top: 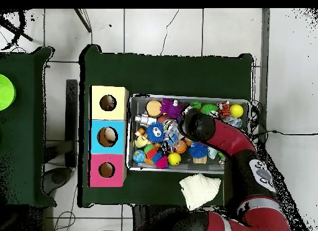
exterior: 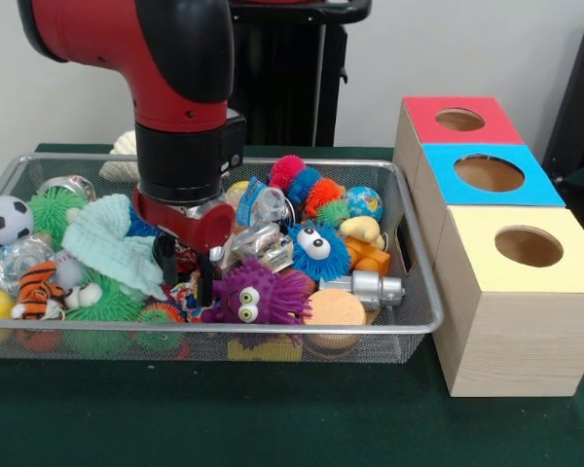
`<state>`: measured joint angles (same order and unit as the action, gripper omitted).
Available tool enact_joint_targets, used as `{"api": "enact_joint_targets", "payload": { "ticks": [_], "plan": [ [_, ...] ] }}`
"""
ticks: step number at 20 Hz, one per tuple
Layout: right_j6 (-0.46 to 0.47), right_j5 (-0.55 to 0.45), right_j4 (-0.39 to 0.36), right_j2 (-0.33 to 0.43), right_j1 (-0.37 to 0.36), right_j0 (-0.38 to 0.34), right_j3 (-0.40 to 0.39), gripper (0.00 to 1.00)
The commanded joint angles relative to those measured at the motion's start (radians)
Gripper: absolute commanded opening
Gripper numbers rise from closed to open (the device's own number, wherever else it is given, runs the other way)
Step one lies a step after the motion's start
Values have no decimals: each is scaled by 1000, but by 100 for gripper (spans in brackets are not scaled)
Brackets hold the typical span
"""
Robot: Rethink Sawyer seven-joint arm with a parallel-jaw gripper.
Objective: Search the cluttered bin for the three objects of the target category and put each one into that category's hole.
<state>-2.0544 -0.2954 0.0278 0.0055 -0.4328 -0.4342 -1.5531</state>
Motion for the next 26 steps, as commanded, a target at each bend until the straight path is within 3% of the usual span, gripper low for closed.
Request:
{"api": "enact_joint_targets", "payload": {
  "ticks": [1, 5, 12, 14, 18, 23, 26],
  "plan": [
    [-152, 55, 26, 44, 56, 2, -25, 100],
    [-213, 59, 48, 1, 31, 46, -71, 100],
    [-171, -24, 44, -36, 46, 43, -45, 100],
    [-213, 16, 46, -68, 35, 80, -88, 100],
    [-265, 115, 61, -50, 43, 71, -190, 100],
    [-266, 154, 80, -55, 72, 61, -208, 100],
    [-312, 207, 129, -69, 108, 91, -218, 100]
  ]
}}
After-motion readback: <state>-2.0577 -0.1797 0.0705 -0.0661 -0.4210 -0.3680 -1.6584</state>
